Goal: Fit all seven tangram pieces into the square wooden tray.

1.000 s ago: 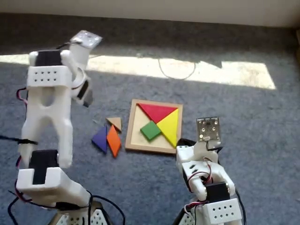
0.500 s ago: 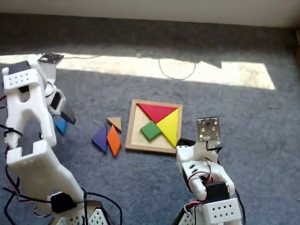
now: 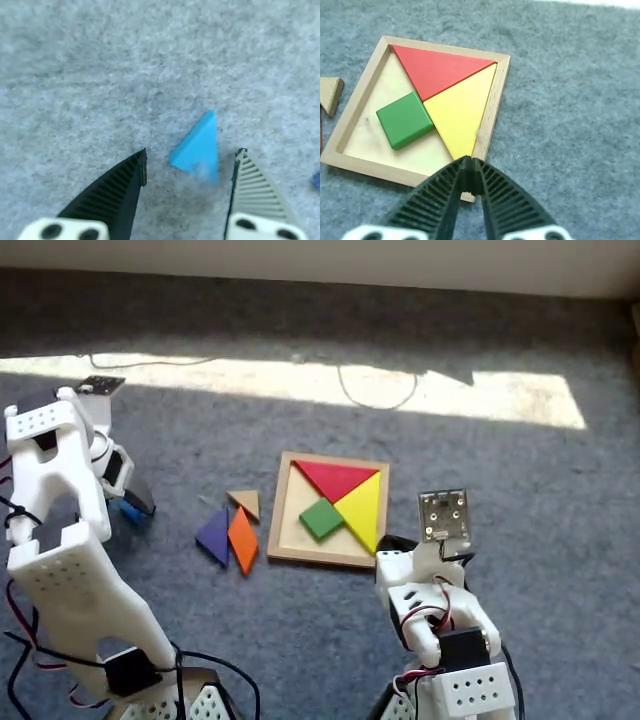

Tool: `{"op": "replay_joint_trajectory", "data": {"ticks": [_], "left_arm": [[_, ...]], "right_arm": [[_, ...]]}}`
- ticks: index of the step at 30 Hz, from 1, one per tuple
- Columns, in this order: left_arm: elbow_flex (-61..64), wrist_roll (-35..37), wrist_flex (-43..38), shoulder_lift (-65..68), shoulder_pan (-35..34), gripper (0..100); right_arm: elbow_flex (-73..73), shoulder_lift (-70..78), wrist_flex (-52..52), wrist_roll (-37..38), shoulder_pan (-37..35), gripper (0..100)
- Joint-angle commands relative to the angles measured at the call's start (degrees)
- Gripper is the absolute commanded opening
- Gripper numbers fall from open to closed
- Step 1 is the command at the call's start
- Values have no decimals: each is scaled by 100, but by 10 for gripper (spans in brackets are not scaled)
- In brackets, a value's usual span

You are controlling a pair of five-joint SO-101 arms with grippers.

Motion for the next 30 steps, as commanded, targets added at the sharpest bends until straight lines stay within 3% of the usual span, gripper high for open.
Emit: {"op": "replay_joint_trajectory", "data": {"ticks": [1,24,30], "left_arm": [[40,-26,-44,-48,-48,277],[400,-18,-378,-84,541,225],[391,325,-519,-101,673,225]], "right_arm": [[-66,-110,-145,-18,40,13],[-66,-110,-145,-18,40,13],[-66,-110,-145,-18,40,13]]}}
